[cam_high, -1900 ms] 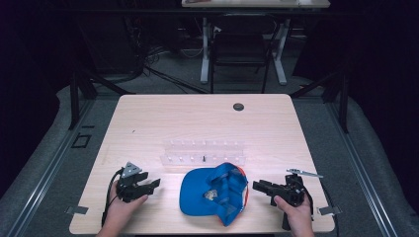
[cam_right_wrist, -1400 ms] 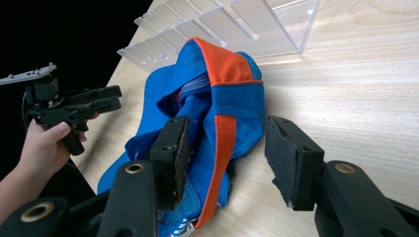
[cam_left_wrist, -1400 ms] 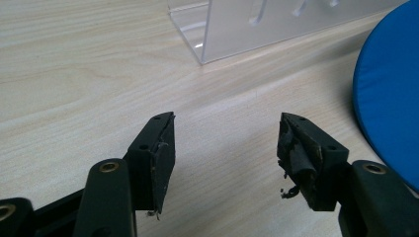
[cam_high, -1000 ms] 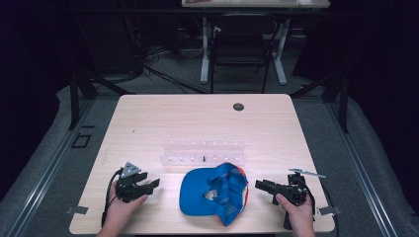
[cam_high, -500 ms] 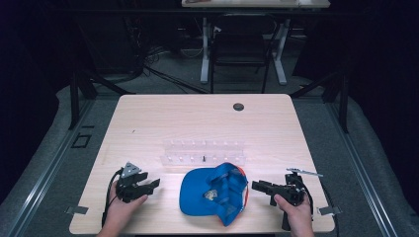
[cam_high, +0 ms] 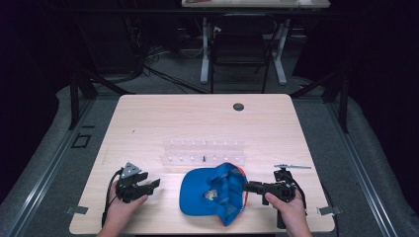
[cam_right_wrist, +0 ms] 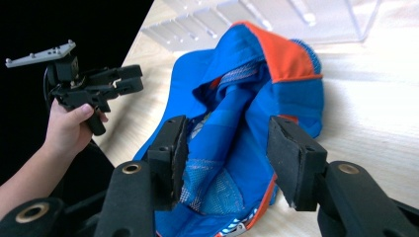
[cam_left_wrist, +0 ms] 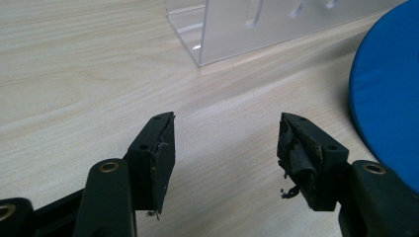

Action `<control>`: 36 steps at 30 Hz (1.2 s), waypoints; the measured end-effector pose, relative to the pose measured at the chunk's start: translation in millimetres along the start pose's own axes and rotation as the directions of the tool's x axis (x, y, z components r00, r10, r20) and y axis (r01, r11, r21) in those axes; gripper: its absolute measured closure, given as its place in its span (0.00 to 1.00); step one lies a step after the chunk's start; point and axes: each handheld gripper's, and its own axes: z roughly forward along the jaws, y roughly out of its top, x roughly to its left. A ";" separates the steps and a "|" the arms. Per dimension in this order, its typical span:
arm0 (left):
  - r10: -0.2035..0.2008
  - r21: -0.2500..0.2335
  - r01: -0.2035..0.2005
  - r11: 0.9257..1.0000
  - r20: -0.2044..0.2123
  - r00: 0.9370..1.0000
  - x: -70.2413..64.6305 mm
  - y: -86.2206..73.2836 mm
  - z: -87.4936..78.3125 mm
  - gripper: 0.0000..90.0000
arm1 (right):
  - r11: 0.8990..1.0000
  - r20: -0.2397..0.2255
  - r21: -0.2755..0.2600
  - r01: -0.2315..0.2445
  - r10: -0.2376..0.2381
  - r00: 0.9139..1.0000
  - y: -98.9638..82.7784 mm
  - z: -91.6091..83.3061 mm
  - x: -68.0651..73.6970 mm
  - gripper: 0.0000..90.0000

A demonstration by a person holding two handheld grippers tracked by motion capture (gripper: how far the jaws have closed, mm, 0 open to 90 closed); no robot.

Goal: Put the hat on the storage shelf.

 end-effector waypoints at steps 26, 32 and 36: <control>0.006 0.004 -0.006 1.000 0.000 1.000 -1.8 -0.4 1.4 0.45 | 0.989 -0.045 0.124 -0.081 0.087 0.995 -14.5 26.3 -28.7 0.62; 0.007 0.004 -0.007 1.000 -0.001 1.000 -1.8 -0.4 1.3 0.45 | 0.989 -0.109 0.108 -0.098 0.109 0.988 -13.7 23.2 -23.5 0.64; 0.011 0.006 -0.011 1.000 -0.004 1.000 -1.6 -0.4 1.4 0.45 | 0.990 -0.126 0.114 -0.079 0.094 0.988 -12.2 21.5 -19.5 0.69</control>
